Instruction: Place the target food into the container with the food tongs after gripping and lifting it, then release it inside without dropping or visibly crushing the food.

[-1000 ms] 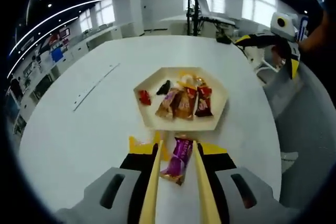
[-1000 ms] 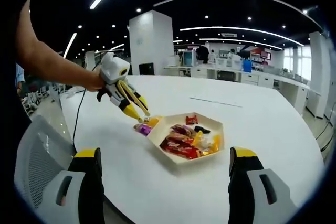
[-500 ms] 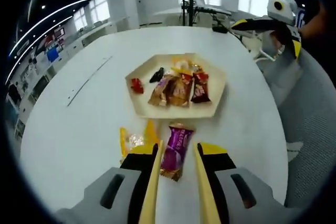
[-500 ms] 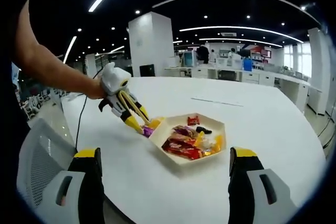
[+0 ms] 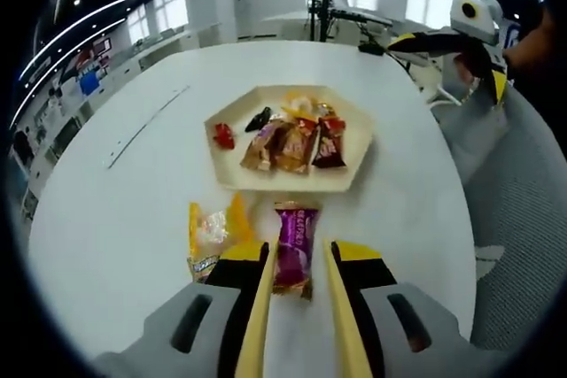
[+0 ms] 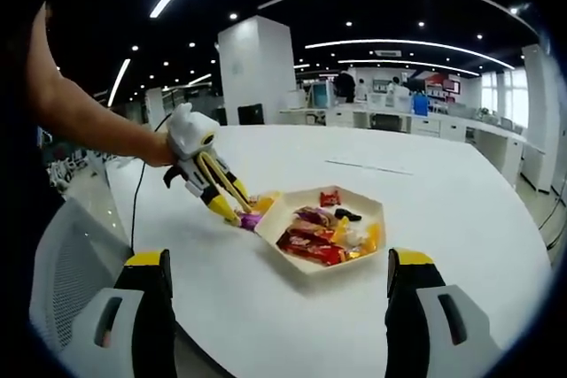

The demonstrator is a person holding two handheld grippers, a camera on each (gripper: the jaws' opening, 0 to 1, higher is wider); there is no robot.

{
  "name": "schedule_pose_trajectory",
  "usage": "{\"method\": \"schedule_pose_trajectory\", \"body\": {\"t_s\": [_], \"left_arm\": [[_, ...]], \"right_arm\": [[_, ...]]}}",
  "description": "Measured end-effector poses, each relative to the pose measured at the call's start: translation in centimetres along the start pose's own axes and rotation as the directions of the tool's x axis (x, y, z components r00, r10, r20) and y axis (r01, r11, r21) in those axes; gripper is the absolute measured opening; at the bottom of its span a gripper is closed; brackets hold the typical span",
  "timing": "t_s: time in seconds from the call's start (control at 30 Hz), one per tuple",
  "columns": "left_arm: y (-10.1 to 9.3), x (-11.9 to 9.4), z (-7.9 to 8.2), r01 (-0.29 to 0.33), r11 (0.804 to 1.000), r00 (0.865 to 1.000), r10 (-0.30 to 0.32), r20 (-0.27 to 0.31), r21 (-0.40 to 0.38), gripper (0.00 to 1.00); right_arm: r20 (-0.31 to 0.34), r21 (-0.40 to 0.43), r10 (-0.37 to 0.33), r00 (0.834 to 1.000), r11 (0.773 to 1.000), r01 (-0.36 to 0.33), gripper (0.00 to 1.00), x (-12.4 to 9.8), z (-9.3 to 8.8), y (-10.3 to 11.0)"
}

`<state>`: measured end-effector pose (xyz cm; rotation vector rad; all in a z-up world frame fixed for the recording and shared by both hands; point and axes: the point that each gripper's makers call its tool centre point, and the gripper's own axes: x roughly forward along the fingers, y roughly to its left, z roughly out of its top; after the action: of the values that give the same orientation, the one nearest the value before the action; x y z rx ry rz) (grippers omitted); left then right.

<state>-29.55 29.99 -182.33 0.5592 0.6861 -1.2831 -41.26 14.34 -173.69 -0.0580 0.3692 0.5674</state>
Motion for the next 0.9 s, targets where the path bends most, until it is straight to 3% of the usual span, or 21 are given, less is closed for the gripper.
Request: {"method": "schedule_pose_trajectory", "body": {"t_s": [0.13,0.27,0.37,0.4,0.43,0.47,0.5,0.57,0.63,0.7,0.9], "left_arm": [[0.1,0.3,-0.1,-0.02,1.0,1.0,0.02,-0.013,-0.013,0.25],[0.1,0.6,-0.2,-0.03,0.995,1.0,0.03,0.001,-0.091,0.2],[0.2,1.0,-0.8,-0.05,0.993,0.999,0.05,-0.006,-0.103,0.22],[-0.1,1.1,-1.6,-0.044,0.993,0.998,0.04,-0.041,-0.108,0.23],[0.4,1.3,0.3,-0.059,0.998,0.996,0.061,0.07,-0.023,0.23],[0.0,1.0,-0.7,-0.053,0.997,0.999,0.054,0.007,-0.064,0.23],[-0.1,1.0,-1.0,-0.056,0.996,0.998,0.056,-0.012,-0.074,0.22],[0.4,1.0,-0.9,-0.101,0.99,0.995,0.101,-0.005,-0.102,0.2],[0.7,1.1,-0.8,-0.102,0.984,0.995,0.103,-0.001,-0.147,0.19],[0.4,1.0,-0.7,-0.109,0.987,0.994,0.109,-0.001,-0.115,0.19],[0.5,0.4,-1.1,-0.121,0.986,0.993,0.121,-0.006,-0.117,0.19]], "right_arm": [[0.0,0.002,0.002,1.0,1.0,-0.002,0.99,0.0,0.0,0.0],[-0.009,0.004,0.001,1.0,1.0,-0.001,0.99,0.0,-0.2,0.0],[-0.008,0.006,0.002,1.0,1.0,-0.002,0.99,0.0,-0.1,0.1],[-0.009,0.005,0.001,1.0,1.0,-0.001,0.99,0.0,-0.2,0.0],[-0.009,0.004,0.0,1.0,1.0,0.0,0.99,0.0,-0.1,0.0],[-0.008,0.005,0.001,1.0,1.0,-0.001,0.99,0.0,-0.2,0.0],[-0.009,0.007,0.003,1.0,1.0,-0.003,0.99,0.0,-0.2,0.1],[-0.012,0.004,0.005,1.0,1.0,-0.005,0.99,0.1,-0.2,0.1],[-0.016,0.003,0.008,1.0,1.0,-0.008,0.99,0.1,-0.3,0.2],[-0.017,0.003,0.006,1.0,1.0,-0.006,0.99,0.1,-0.3,0.1],[-0.018,0.003,0.006,1.0,1.0,-0.006,0.99,0.1,-0.4,0.1]]}}
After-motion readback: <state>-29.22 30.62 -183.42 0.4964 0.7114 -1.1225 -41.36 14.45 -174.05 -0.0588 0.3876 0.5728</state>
